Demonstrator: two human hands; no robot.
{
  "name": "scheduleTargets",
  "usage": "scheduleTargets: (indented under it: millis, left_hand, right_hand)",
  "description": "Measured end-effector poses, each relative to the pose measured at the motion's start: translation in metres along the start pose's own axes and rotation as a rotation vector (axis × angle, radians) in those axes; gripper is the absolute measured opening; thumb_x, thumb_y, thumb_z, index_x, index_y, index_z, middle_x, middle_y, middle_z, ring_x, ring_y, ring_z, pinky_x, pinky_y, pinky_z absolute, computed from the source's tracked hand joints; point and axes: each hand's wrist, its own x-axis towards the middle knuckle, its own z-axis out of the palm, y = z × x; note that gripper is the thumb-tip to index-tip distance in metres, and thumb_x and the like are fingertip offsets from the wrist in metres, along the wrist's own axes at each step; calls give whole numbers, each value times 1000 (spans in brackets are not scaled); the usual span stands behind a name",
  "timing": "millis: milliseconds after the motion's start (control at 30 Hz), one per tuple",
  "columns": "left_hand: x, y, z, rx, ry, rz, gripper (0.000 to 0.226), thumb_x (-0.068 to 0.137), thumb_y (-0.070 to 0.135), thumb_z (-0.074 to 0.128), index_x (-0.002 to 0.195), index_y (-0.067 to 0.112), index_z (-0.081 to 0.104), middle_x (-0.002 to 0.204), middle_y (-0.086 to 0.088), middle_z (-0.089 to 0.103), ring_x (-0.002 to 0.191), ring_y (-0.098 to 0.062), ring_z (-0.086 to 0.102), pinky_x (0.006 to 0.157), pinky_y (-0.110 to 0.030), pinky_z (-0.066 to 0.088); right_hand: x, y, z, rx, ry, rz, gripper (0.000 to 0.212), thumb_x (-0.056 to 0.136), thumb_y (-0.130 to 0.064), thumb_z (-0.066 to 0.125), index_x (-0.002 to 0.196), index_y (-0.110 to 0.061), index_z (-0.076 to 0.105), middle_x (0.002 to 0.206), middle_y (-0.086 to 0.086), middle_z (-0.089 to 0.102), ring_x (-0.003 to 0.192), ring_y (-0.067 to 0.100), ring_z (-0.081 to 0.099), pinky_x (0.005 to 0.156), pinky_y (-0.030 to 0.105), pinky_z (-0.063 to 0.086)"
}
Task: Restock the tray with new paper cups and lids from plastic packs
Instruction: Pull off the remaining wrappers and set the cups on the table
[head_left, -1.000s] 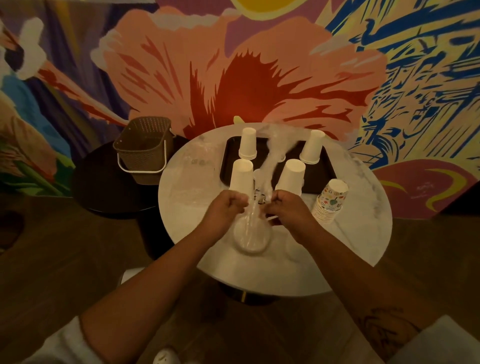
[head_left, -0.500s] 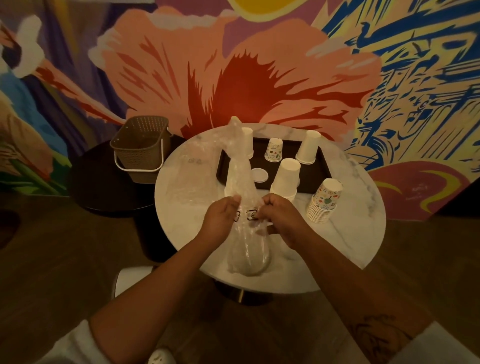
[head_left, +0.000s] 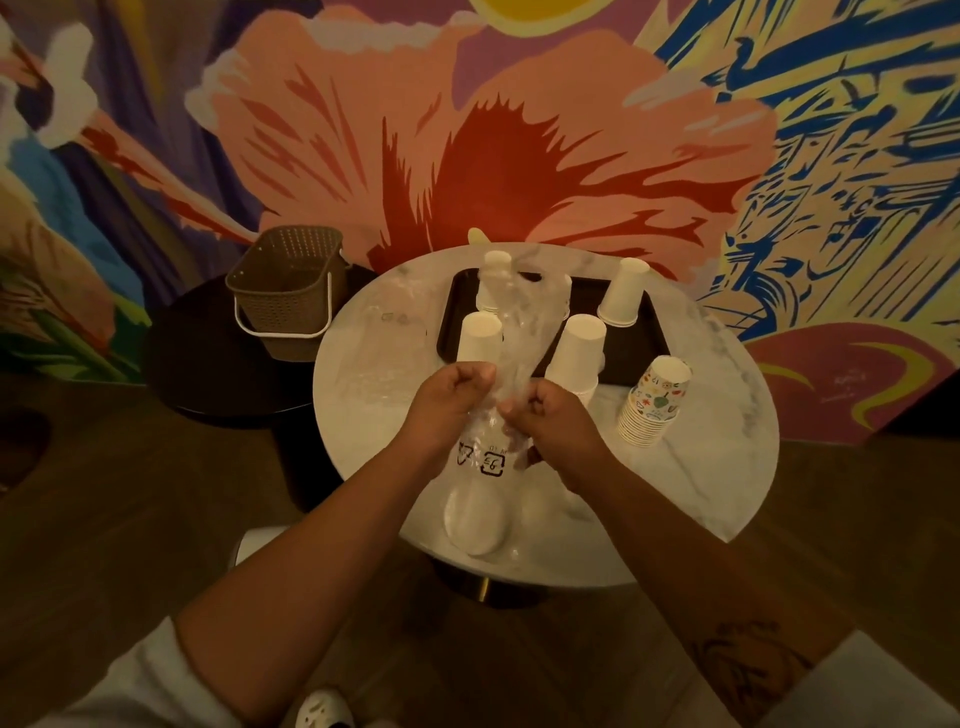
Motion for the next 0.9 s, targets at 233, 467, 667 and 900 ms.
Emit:
scheduleTargets:
  millis: [233, 467, 667, 900]
  left_hand:
    - [10, -3, -1, 202, 134, 89, 23, 96, 9, 44, 76, 18, 47, 74, 0, 54, 66, -10, 52, 60, -21, 47]
    - [14, 0, 3, 129, 272, 193, 20, 98, 19, 43, 78, 20, 42, 71, -1, 49, 51, 3, 51, 50, -18, 47]
    - [32, 18, 6, 388, 80, 313, 20, 91, 20, 56, 71, 23, 53, 70, 3, 57, 60, 2, 53, 62, -20, 46]
    - [39, 24, -1, 395, -34, 206, 28, 99, 15, 40, 84, 8, 63, 77, -4, 62, 55, 7, 52, 57, -7, 40]
  right_hand:
    - [9, -12, -6, 181, 144, -11, 11, 87, -18, 63, 82, -13, 54, 75, 3, 61, 65, 14, 60, 58, 30, 56]
    - [16, -10, -14, 173, 224, -22, 18, 95, -20, 51, 79, -12, 53, 69, 6, 56, 57, 14, 56, 48, 28, 54]
    - [17, -16, -13, 63, 159, -123, 27, 86, -25, 63, 110, -22, 52, 94, -4, 63, 78, 12, 64, 65, 37, 59]
    - [25, -30, -29, 14, 317, -237, 14, 90, -15, 59, 91, -1, 63, 72, 3, 64, 65, 13, 62, 65, 36, 56]
